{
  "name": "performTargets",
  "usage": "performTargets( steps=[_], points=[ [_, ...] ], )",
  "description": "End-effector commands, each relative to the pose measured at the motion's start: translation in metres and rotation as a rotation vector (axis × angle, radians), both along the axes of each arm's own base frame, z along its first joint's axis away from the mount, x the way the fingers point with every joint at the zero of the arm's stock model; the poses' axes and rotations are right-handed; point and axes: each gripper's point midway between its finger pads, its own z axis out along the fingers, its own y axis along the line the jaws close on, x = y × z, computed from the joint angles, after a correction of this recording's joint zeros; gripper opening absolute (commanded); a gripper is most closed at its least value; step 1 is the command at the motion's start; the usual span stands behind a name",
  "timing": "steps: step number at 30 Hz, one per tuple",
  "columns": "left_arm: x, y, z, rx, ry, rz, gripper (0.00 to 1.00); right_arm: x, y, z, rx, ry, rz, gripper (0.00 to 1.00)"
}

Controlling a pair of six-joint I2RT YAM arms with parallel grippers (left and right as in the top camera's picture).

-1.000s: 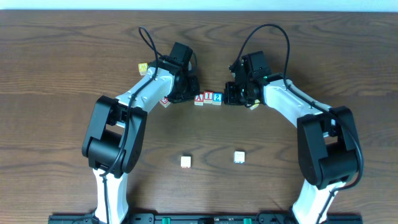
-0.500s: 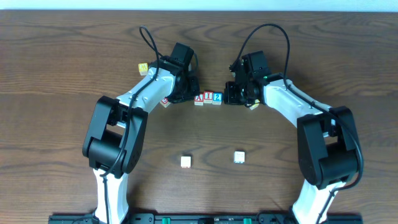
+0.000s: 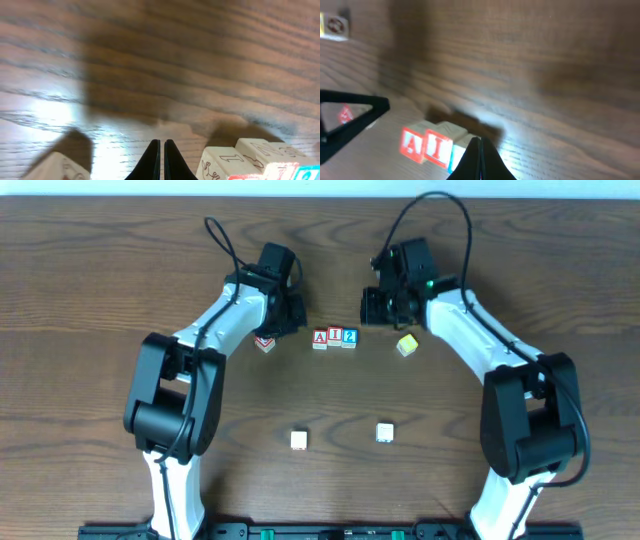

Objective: Spell out Ai2

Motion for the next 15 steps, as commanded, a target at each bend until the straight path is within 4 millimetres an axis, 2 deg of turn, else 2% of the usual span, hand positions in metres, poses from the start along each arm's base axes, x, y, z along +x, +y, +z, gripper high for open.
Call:
performTargets(
  steps=[1, 4, 7, 11, 15],
  points=[
    [0.021, 0.012, 0.071, 0.015, -0.182, -0.005, 0.06, 0.014, 0.0, 0.03, -0.017, -0.045, 0.029, 0.01],
    [0.015, 0.033, 0.127, 0.073, -0.294, -0.006, 0.06, 0.007, -0.001, 0.064, -0.033, -0.031, 0.052, 0.02],
    [-0.006, 0.052, 0.184, 0.093, -0.388, -0.022, 0.06, -0.007, -0.005, 0.107, -0.03, -0.061, 0.061, 0.02],
    [-0.039, 0.068, 0.226, 0.096, -0.439, -0.049, 0.06, -0.034, -0.022, 0.154, -0.109, -0.136, 0.031, 0.02],
    [-0.08, 0.075, 0.253, 0.08, -0.476, -0.092, 0.06, -0.076, -0.039, 0.202, -0.225, -0.232, 0.005, 0.01]
  ],
)
